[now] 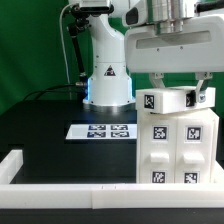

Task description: Assemble cabinet

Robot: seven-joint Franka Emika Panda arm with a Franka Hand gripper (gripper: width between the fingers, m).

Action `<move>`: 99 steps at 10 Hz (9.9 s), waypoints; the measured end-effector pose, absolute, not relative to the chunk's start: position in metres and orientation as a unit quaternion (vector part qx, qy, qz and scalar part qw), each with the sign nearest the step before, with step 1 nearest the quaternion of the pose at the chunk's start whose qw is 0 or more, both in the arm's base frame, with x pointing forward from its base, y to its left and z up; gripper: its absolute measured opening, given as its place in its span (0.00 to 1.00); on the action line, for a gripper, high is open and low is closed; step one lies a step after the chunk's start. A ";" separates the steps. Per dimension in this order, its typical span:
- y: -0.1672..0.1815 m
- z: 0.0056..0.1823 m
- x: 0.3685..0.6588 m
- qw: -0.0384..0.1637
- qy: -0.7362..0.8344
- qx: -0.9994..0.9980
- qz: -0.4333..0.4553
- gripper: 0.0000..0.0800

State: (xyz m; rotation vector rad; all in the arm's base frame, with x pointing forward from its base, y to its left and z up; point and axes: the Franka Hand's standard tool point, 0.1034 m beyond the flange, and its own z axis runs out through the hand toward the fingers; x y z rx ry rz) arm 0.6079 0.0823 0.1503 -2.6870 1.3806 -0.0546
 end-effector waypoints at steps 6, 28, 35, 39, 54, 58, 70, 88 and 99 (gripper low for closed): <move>0.090 0.149 0.606 0.102 0.683 -0.723 -0.014 0.70; 0.102 0.187 0.620 0.132 0.572 -0.809 0.016 1.00; 0.097 0.186 0.618 0.089 0.216 -0.972 -0.036 1.00; 0.098 0.183 0.618 0.052 -0.043 -0.997 -0.042 1.00; 0.085 0.153 0.606 0.025 -0.410 -0.910 -0.054 1.00; 0.084 0.151 0.605 0.026 -0.402 -0.914 -0.051 0.69; 0.084 0.151 0.609 0.054 0.057 -0.995 -0.054 0.70; 0.079 0.150 0.600 0.117 0.721 -0.683 0.004 0.70; 0.078 0.148 0.600 0.129 0.867 -0.478 0.056 0.70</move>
Offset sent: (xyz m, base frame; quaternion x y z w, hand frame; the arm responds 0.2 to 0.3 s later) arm -0.0225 -0.0068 -0.0074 0.0223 0.0443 0.3502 0.9354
